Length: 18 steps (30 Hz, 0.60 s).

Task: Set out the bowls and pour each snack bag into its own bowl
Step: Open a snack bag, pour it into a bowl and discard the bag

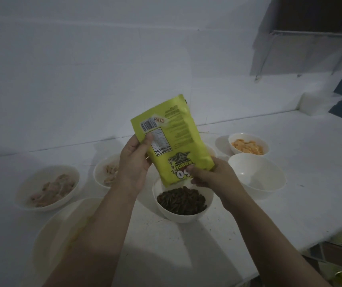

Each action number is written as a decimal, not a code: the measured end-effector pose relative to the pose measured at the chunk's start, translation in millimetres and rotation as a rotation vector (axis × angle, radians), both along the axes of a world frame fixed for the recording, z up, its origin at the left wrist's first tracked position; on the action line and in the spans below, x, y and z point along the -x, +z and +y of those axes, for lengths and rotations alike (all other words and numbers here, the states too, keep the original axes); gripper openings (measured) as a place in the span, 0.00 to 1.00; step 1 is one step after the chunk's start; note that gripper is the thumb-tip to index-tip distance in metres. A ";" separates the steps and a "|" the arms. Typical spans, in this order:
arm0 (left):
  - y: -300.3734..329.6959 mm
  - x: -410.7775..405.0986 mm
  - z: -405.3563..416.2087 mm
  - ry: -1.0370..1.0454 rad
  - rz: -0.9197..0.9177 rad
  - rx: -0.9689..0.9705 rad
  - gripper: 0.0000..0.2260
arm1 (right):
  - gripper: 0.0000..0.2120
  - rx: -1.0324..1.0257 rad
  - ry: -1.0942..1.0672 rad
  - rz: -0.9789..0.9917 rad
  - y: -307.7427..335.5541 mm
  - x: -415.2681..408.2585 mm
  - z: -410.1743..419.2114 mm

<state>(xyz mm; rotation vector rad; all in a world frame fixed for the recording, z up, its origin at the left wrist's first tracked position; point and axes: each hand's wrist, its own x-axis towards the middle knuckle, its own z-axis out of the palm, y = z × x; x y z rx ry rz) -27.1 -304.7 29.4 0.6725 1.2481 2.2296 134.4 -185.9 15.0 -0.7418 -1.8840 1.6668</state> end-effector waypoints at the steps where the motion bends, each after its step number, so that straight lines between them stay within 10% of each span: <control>1: -0.8 0.0 -0.5 0.019 -0.006 0.007 0.08 | 0.12 0.065 -0.007 0.059 0.8 -0.9 1.9; 18: -12.1 -67.7 44.8 -0.025 0.338 0.234 0.18 | 0.06 0.076 -0.504 0.443 9.5 -62.7 19.8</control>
